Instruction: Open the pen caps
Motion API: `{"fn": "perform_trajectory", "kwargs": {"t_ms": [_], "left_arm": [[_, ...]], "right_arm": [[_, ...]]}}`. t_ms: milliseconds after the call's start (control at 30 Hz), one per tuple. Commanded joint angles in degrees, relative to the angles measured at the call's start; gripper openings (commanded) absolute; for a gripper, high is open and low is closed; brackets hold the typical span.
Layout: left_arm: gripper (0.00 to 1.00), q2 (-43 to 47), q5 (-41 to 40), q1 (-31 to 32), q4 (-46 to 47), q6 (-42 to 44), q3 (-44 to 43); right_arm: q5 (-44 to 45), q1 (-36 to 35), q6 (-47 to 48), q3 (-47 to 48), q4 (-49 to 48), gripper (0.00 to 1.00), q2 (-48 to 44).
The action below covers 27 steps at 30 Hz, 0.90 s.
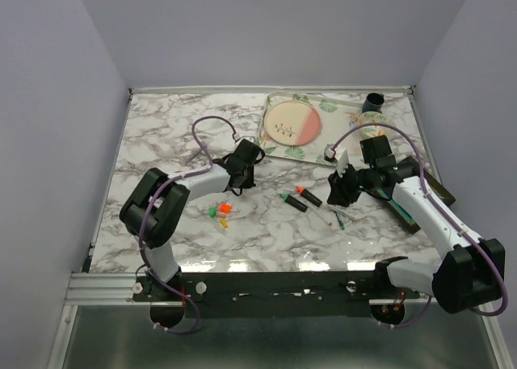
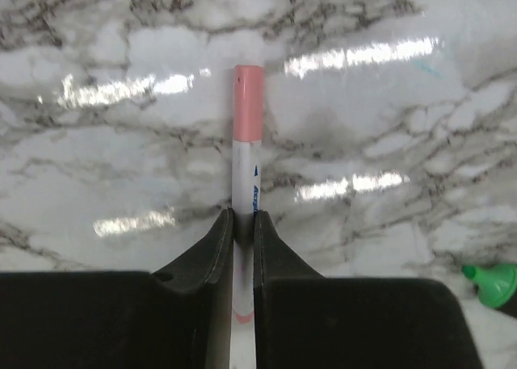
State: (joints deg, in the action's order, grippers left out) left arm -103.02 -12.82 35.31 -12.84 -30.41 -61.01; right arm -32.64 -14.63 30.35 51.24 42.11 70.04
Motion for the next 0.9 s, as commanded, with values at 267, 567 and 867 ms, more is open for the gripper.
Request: {"fn": "perform_trajectory", "kwargs": {"t_ms": [267,567,867], "left_arm": [[0.00,21.20,15.56,10.54,45.95,-23.80,26.03],[0.00,15.40,5.89,20.40,62.67,-32.08,20.51],[0.00,11.27,-1.24,25.24,63.99,-33.04,15.66]], "right_arm": [[-22.18,-0.31,-2.13,-1.41,-2.81,0.48,-7.46],[-25.81,-0.31,-10.48,-2.91,-8.09,0.80,-5.62],[-13.78,-0.31,-23.31,-3.08,-15.12,0.78,-6.05]]}}
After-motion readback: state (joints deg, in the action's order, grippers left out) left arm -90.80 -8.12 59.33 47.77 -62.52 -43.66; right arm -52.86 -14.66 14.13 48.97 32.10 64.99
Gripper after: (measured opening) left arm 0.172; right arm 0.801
